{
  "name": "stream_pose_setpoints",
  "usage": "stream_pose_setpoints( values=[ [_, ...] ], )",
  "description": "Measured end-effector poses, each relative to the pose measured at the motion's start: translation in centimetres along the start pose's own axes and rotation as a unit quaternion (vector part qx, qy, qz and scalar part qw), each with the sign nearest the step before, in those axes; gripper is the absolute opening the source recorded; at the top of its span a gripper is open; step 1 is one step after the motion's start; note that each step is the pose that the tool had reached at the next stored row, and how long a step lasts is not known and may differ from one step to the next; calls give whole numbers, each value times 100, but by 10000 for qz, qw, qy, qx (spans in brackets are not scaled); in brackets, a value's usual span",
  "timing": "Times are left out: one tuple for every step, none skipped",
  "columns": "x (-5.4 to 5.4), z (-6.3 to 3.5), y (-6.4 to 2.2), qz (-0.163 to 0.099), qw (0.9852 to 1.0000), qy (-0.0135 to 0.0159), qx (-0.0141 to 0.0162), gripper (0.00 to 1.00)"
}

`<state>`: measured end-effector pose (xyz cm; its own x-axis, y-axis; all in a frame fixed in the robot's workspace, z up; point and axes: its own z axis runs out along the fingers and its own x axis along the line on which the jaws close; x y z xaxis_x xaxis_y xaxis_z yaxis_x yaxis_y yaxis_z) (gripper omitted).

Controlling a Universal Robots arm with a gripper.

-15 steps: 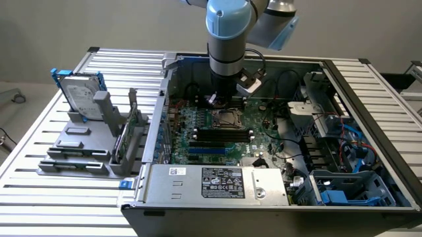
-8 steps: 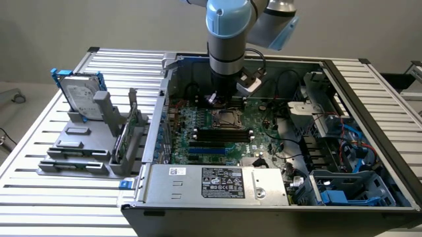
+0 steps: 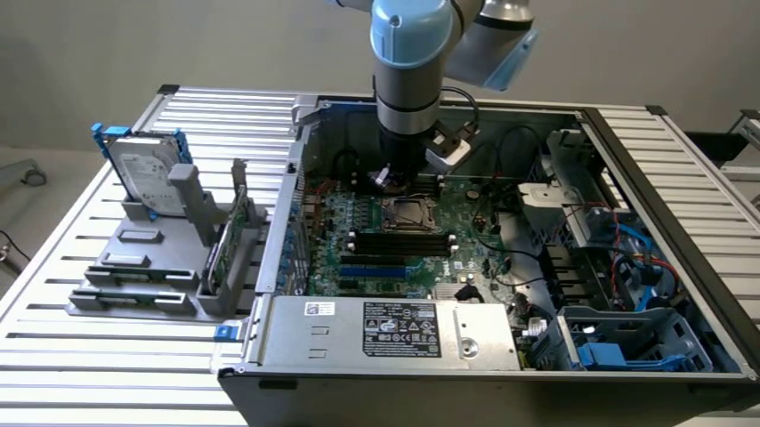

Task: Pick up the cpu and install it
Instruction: 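Install the first cpu locking lever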

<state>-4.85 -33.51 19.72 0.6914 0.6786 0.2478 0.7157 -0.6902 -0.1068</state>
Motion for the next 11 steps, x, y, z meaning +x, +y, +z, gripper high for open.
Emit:
stream_pose_setpoints(
  values=[
    [0,0,0,0,10000,0,0,11],
    [0,0,0,0,10000,0,0,11],
    [-2,-1,1,0,10000,0,0,11],
    [-4,-2,3,0,10000,0,0,11],
    [-6,-3,5,0,10000,-1,0,11],
    [-8,-3,8,0,10000,0,0,11],
    [-11,-4,11,0,10000,0,0,11],
    [-13,-5,13,0,10000,0,0,11],
    [-15,-5,15,0,10000,0,0,11],
    [-16,-6,17,0,10000,0,0,11],
    [-17,-6,19,0,10000,0,0,11]
  ],
)
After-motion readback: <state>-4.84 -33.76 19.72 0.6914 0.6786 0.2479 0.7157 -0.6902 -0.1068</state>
